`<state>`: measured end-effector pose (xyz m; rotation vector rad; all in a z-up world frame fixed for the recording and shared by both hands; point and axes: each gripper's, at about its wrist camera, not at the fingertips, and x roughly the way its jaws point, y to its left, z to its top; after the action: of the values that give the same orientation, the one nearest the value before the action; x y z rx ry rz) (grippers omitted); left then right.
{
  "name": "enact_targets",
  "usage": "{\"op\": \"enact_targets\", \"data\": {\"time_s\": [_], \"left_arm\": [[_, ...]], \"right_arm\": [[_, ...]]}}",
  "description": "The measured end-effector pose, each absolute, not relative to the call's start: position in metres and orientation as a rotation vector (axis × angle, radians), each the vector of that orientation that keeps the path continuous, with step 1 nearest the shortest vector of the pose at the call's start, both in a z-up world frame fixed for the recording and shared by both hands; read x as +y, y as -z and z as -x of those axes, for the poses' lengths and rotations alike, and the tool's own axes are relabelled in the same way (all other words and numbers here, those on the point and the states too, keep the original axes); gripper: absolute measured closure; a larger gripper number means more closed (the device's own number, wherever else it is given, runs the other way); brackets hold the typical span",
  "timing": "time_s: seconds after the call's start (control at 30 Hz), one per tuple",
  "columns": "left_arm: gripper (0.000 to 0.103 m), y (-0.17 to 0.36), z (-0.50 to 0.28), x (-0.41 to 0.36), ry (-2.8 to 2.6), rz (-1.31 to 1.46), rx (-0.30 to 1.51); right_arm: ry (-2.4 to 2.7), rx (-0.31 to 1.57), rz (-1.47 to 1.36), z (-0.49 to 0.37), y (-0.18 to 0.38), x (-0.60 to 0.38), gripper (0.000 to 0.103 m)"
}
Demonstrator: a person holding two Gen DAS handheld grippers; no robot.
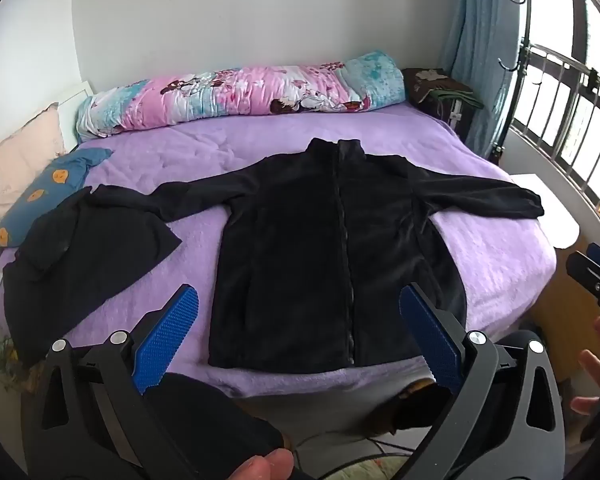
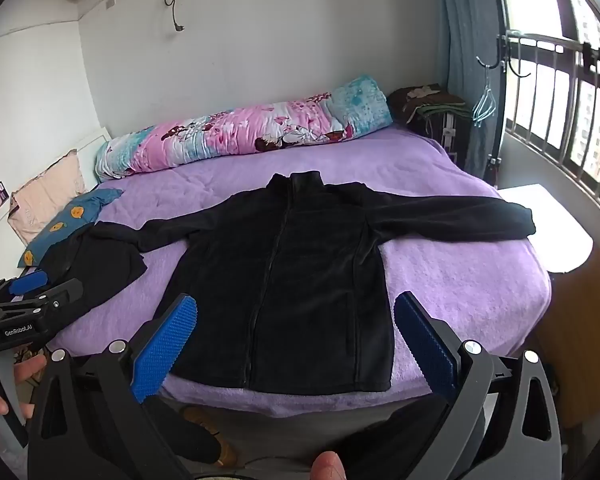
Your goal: Fold large clothes
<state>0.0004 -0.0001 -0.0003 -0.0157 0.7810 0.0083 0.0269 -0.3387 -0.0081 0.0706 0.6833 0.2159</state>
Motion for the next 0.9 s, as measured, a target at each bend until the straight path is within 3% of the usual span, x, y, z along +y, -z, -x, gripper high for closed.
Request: {"op": "enact_targets", "data": {"time_s": [0.9], "left_arm": [[0.005,0.004,-0.001,0.002,-0.017,0.007,0.778]], "right_arm": [[-0.208,0.679,-0.072,-0.028,0.001,-0.34,0.006]]}}
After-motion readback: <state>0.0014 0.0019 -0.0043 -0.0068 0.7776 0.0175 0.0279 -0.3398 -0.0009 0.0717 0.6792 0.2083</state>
